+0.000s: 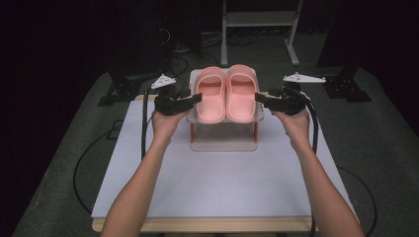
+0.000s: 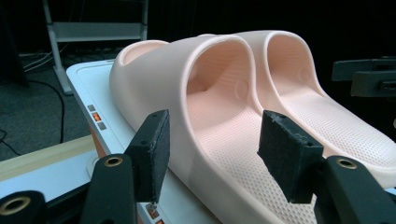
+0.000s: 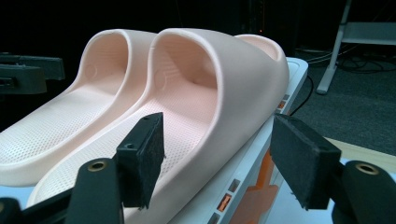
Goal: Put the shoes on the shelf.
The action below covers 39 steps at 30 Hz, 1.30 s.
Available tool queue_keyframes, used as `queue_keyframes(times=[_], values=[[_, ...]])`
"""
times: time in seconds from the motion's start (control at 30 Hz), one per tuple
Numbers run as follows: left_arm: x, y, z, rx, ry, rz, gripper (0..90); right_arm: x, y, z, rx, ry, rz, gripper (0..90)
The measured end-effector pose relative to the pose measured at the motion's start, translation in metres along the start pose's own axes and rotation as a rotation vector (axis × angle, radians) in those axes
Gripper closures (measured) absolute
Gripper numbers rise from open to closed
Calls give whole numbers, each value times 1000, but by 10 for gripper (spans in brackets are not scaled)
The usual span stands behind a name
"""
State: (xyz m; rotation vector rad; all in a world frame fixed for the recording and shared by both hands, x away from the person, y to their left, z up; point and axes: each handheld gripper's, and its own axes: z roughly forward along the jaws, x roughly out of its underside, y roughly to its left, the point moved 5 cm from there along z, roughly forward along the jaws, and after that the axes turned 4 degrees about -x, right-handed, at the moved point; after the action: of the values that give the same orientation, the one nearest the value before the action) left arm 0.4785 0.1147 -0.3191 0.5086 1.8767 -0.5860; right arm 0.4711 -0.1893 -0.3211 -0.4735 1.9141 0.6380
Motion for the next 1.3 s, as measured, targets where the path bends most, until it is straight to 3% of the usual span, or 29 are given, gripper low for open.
queue_keyframes(times=[0.73, 1.3], values=[[9, -7, -15, 19, -8, 22, 358, 6, 7, -11, -19, 1, -27, 308], [16, -13, -27, 33, -30, 27, 318, 18, 4, -24, -21, -6, -33, 289]])
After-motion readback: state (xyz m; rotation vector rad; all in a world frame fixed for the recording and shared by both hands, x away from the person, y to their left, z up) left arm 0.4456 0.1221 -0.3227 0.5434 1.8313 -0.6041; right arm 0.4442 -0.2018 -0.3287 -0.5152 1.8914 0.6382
